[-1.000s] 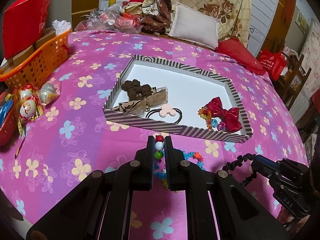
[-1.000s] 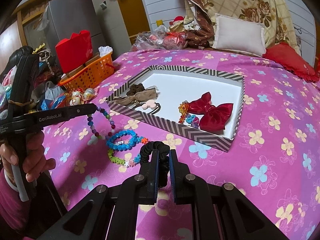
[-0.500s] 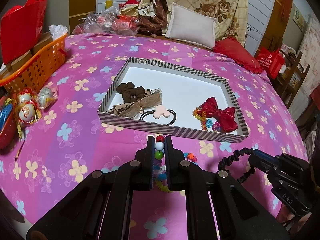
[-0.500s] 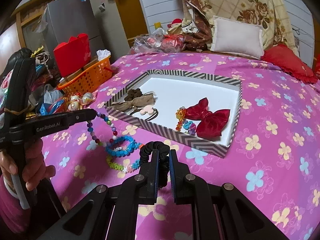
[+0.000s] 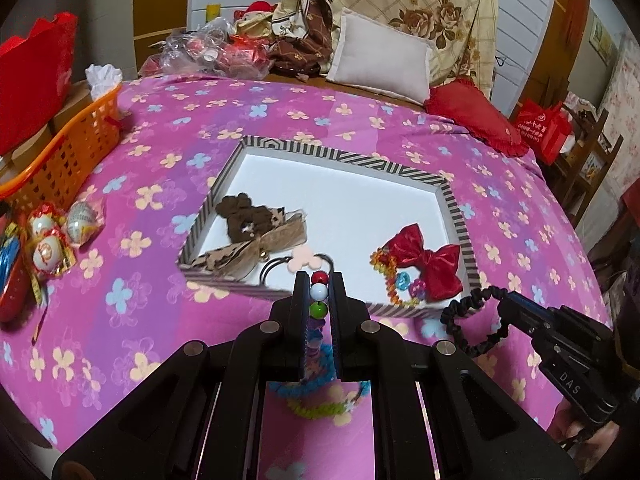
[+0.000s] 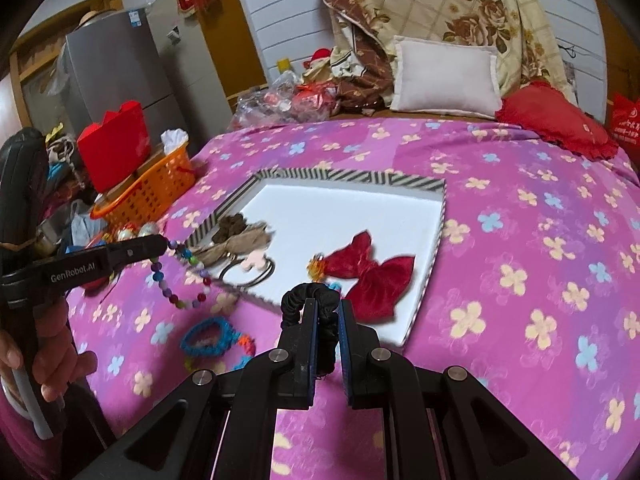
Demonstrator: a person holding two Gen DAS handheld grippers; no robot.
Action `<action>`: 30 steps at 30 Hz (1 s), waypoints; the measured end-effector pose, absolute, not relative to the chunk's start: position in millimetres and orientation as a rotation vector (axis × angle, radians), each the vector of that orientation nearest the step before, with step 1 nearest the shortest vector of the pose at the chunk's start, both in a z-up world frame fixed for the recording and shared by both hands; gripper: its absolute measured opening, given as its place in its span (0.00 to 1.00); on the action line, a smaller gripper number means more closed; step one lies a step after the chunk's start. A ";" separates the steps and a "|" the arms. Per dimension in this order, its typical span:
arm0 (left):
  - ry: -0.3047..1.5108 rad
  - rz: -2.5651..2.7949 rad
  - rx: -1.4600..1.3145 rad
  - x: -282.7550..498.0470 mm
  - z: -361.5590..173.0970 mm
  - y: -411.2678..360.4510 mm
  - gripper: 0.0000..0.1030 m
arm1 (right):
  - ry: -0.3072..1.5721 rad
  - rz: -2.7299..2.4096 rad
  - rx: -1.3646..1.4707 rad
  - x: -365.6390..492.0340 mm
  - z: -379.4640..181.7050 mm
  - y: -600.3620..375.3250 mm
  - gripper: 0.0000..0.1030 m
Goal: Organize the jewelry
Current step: 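Lower the scrunchie beside the red bow and open the right tool while the left tool releases its bracelet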
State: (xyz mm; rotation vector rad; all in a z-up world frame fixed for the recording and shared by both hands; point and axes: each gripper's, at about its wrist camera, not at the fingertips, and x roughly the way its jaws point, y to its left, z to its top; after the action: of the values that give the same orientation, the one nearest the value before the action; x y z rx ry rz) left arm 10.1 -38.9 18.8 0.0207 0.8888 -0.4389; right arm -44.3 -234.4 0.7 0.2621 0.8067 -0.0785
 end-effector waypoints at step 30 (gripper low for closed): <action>0.984 -0.432 0.065 82.6 -24.7 -93.2 0.08 | 0.910 -0.071 0.331 49.9 -54.7 -248.8 0.09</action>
State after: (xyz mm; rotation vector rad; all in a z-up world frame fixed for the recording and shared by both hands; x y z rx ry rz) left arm 82.6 -93.2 -24.7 0.0654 0.9838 -0.4324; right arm 49.9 -248.8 -54.7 0.3314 0.9098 -0.0710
